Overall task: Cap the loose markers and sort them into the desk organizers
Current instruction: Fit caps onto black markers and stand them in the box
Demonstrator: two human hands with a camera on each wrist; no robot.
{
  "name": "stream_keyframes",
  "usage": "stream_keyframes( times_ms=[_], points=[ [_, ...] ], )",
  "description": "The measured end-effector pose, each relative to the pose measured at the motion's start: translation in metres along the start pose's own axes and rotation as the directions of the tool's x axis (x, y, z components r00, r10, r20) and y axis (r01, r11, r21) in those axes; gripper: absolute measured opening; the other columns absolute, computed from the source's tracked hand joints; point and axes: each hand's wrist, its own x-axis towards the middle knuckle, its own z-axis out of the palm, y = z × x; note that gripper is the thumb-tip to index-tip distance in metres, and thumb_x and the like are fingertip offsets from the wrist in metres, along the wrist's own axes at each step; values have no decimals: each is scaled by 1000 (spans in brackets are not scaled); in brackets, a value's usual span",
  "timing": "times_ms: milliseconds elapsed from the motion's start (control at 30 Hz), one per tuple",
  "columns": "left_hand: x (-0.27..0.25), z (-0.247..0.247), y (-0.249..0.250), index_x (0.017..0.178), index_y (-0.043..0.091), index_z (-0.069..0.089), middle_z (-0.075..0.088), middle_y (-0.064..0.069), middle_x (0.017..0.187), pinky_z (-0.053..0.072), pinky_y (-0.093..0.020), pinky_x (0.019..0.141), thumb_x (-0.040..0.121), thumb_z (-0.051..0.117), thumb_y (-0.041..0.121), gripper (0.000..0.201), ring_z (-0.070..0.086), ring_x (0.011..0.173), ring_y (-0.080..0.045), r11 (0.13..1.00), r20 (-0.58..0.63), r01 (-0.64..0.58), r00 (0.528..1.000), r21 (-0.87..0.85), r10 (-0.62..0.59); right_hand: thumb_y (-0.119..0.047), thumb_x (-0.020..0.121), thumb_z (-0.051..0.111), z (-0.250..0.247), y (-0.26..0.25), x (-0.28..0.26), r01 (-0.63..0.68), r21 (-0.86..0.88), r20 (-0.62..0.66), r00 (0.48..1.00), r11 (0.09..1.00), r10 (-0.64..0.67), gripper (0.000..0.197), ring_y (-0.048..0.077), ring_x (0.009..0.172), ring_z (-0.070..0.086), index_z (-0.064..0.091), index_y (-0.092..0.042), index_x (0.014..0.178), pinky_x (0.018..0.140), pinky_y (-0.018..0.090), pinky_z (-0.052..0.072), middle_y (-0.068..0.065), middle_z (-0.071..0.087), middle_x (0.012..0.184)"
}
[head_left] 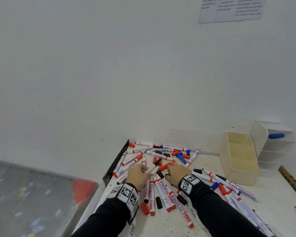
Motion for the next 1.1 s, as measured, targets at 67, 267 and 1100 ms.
stream_keyframes(
  times_ms=[67,267,1100],
  points=[
    [1,5,0,106,16,60,57,1,97,47,-22,81,87,61,19,20,54,86,-10,1000,3,0,1000,-9,0,-30,93,47,-4,0,1,-5,90,-37,999,996,8,18,15,93,54,50,-19,107,78,27,43,0,54,104],
    [1,14,4,111,16,60,56,0,105,41,-19,81,89,59,20,23,50,90,-9,1000,0,-22,1000,16,22,-13,95,45,-26,16,-3,100,548,-287,955,831,75,28,18,105,54,49,-14,122,91,26,43,6,56,118],
    [-61,92,118,103,13,62,61,5,80,49,-30,71,97,39,41,37,57,69,-8,915,409,-252,834,-316,371,-40,96,40,-81,127,-106,159,624,-203,979,765,-39,33,9,51,46,50,-15,78,56,23,39,-3,53,62]
  ],
)
